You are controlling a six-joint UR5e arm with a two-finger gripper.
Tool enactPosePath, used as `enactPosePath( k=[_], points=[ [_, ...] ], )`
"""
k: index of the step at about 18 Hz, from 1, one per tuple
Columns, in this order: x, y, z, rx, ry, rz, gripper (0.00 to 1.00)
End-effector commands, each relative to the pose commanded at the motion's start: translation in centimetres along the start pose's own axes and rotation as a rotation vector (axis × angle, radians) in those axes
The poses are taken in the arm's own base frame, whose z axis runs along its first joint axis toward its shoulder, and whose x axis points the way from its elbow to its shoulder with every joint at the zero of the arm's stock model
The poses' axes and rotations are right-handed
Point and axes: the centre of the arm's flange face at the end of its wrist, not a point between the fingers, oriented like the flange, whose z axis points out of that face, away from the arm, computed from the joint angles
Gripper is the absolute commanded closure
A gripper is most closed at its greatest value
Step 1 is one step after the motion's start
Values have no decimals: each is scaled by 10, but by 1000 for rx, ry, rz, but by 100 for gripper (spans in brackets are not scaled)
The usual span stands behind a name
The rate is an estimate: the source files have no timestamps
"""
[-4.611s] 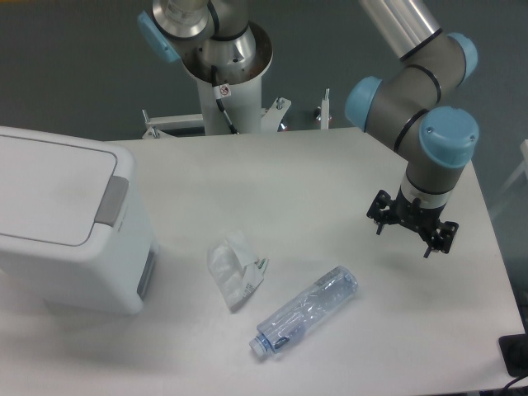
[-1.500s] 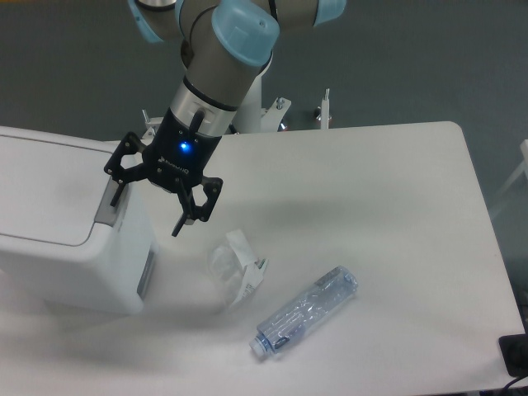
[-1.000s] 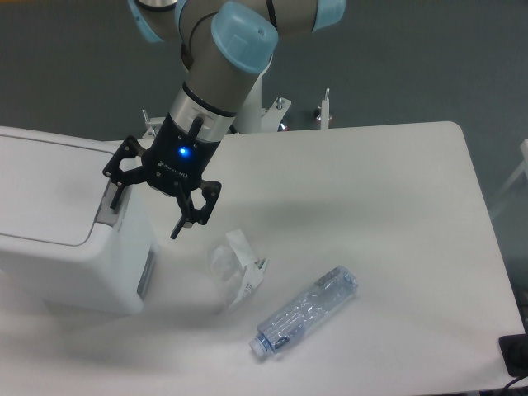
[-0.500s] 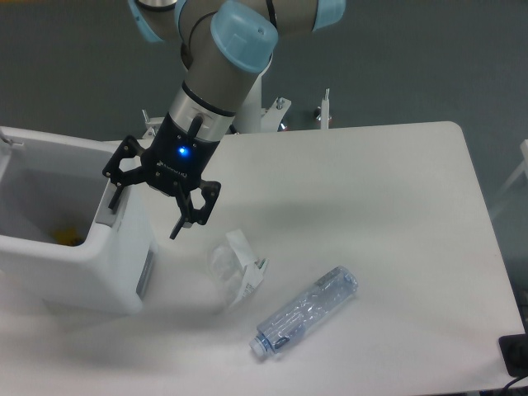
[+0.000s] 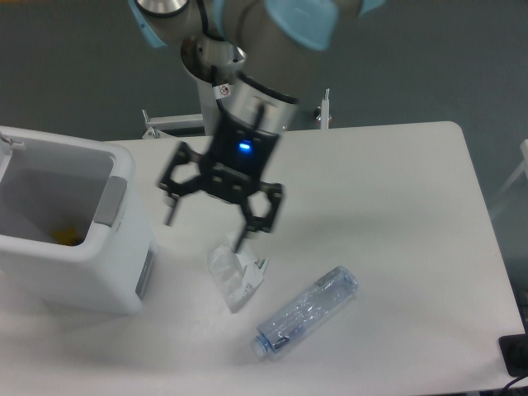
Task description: Open the trash can
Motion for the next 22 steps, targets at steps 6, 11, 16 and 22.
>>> enactPosePath(
  k=[6, 11, 16, 22],
  points=[
    [-121, 55, 16, -41, -28, 39, 0],
    [-188, 87, 25, -125, -92, 102, 0],
    [-204, 104, 44, -347, -184, 297, 0],
    [-190, 86, 94, -618, -270, 431, 0]
  ],
)
